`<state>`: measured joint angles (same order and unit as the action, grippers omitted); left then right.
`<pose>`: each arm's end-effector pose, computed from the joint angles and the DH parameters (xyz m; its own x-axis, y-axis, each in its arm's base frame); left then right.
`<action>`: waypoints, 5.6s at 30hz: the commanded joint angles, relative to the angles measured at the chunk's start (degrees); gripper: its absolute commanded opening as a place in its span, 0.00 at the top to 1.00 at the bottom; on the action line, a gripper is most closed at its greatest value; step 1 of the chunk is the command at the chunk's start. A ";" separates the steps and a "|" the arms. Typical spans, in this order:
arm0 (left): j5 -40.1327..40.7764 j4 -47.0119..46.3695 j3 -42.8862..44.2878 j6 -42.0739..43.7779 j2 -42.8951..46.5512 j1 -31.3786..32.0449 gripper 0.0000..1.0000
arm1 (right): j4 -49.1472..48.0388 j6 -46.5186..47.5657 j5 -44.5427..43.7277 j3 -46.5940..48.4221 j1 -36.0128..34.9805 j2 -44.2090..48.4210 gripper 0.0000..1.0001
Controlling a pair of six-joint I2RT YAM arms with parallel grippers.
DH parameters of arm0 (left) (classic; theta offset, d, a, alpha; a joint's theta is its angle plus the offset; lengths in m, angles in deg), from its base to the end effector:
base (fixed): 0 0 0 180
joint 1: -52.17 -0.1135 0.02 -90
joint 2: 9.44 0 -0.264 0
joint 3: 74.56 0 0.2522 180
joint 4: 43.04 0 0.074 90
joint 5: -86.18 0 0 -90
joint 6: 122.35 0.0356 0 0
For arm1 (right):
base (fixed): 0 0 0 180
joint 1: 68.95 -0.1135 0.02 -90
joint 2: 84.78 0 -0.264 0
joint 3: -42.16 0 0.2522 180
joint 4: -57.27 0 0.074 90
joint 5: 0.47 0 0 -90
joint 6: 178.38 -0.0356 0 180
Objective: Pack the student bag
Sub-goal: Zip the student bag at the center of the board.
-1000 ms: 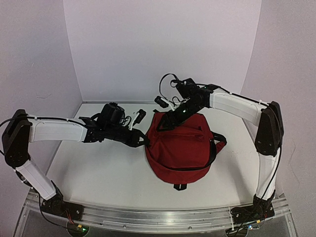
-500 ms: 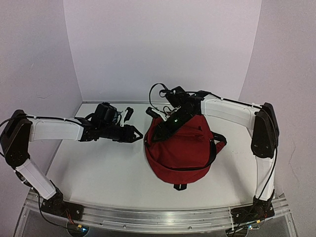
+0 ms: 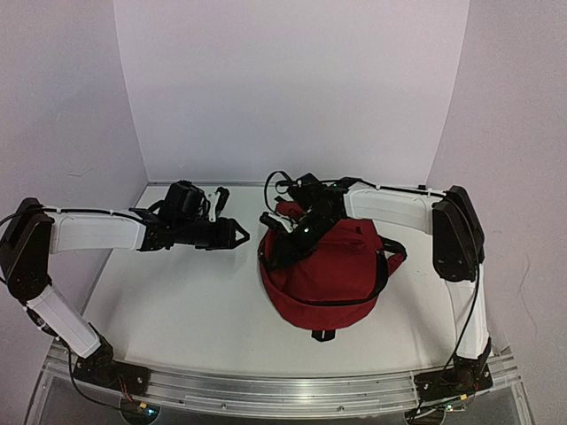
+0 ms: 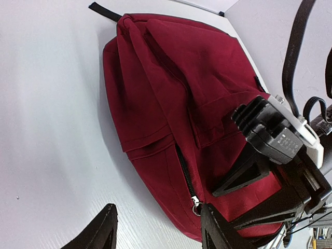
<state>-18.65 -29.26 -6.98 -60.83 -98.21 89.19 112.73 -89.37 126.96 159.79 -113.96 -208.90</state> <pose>0.2646 -0.2110 0.2241 -0.7596 -0.0045 -0.6503 0.4406 0.7320 -0.5197 0.3147 0.3454 0.2133 -0.6370 -0.6179 -0.4609 -0.7528 0.3700 0.5444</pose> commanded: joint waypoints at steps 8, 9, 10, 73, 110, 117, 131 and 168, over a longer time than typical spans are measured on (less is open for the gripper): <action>1.30 -0.37 0.50 -0.17 1.84 -0.32 0.45 | -1.02 -3.76 5.60 3.65 -0.95 -1.58 0.57; 1.34 -0.37 0.57 -0.17 1.84 -0.36 0.45 | -1.08 -4.04 5.85 3.82 -1.01 -1.87 0.57; 1.32 -0.37 0.62 -0.12 1.80 -0.36 0.45 | -1.12 -4.24 6.24 4.03 -1.00 -2.19 0.57; -14.00 -6.28 5.02 -6.83 -8.45 -3.31 0.35 | -1.19 -7.18 9.91 3.88 3.31 1.89 1.00; -11.89 -10.22 13.76 -16.33 -20.70 -6.65 1.00 | 0.75 -2.17 12.82 -16.79 1.42 16.38 1.00; -11.96 -8.74 14.84 -15.80 -21.32 -9.29 1.00 | 6.20 3.34 15.02 -21.83 1.42 22.78 1.00; -13.71 -7.32 15.83 -12.98 -20.61 -11.34 1.00 | 16.06 11.66 14.67 -28.53 1.42 32.22 1.00; 22.13 2.33 4.97 58.40 -4.12 33.35 0.43 | 14.62 11.19 17.83 -26.89 1.51 27.22 1.00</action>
<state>-4.15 -24.76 -5.15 -9.56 -100.19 120.14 127.22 -78.09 142.56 133.27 -112.13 -181.46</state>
